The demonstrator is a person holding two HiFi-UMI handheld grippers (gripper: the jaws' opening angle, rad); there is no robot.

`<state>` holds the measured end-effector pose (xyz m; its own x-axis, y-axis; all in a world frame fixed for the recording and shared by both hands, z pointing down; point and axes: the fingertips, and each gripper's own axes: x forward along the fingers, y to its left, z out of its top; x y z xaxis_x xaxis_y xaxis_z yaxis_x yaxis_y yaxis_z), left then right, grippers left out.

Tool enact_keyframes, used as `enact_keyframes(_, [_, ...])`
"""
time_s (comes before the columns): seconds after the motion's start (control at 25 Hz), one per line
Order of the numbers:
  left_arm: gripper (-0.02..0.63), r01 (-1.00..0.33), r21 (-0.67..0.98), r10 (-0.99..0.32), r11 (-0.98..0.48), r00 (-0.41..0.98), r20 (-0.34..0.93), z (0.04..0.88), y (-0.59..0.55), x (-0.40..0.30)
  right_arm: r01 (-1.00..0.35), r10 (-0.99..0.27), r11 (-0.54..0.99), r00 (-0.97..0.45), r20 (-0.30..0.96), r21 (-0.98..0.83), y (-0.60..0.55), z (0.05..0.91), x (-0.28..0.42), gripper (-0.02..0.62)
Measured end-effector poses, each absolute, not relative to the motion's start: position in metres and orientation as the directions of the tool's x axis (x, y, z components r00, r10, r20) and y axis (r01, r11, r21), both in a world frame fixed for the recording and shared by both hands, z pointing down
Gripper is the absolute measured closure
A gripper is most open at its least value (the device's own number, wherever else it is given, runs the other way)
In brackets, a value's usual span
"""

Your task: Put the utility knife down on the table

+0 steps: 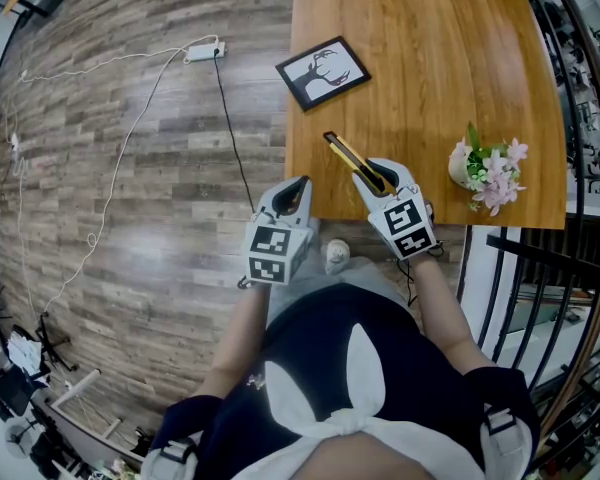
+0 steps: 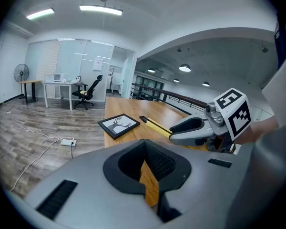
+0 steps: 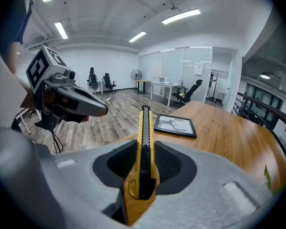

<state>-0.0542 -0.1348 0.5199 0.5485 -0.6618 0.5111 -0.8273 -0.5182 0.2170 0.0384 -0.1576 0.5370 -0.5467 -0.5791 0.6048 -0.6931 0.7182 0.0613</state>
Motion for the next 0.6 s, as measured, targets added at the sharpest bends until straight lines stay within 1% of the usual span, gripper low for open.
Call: enact_keyframes(0.6, [0.588, -0.832, 0.223, -0.656, -0.508, 0.541, 0.525, 0.527, -0.141, -0.058, -0.675, -0.539, 0.737, -0.546, 0.641, 0.045, -0.158, 0.560, 0.035, 0.482])
